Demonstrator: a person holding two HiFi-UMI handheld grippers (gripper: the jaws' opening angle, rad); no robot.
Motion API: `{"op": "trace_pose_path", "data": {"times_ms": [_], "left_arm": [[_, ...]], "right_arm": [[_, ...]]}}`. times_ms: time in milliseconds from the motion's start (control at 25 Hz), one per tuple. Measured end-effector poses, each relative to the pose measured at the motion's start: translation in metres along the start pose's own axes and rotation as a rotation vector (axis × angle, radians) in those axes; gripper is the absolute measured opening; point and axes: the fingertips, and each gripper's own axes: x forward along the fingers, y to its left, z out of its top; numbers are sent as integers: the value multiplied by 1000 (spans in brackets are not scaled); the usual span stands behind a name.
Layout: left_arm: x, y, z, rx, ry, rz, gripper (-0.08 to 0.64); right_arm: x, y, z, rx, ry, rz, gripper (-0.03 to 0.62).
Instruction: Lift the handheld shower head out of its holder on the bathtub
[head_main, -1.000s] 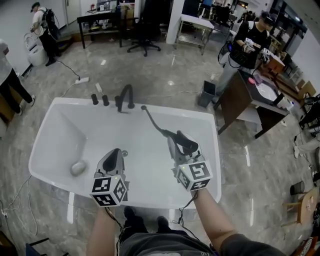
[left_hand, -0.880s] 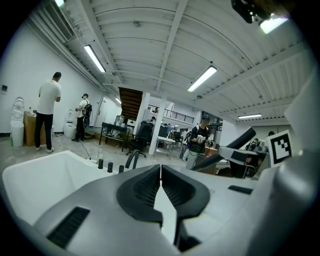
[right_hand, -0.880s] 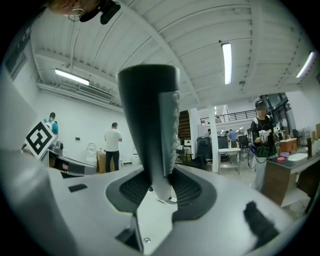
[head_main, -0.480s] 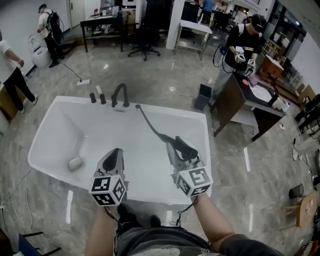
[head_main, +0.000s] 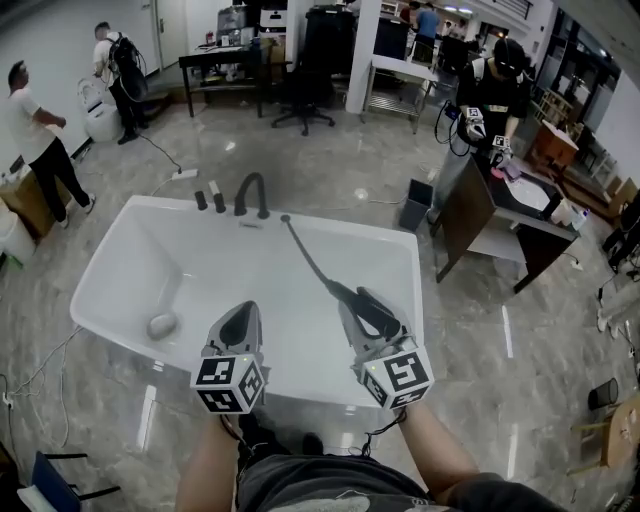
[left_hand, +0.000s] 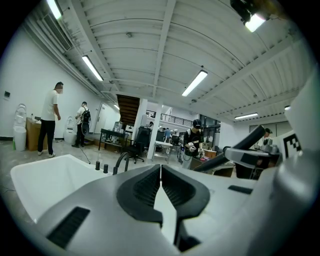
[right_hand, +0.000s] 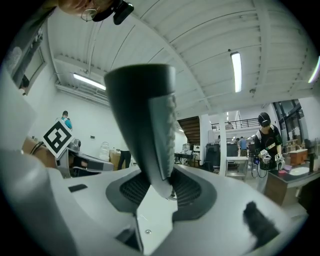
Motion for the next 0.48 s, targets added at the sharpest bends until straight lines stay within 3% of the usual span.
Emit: {"op": "trace_pose_path", "data": {"times_ms": [480], "left_arm": [[-42, -19, -17, 8, 22, 23, 20]], "right_arm": [[-26, 11, -32, 65, 45, 19, 143]]}}
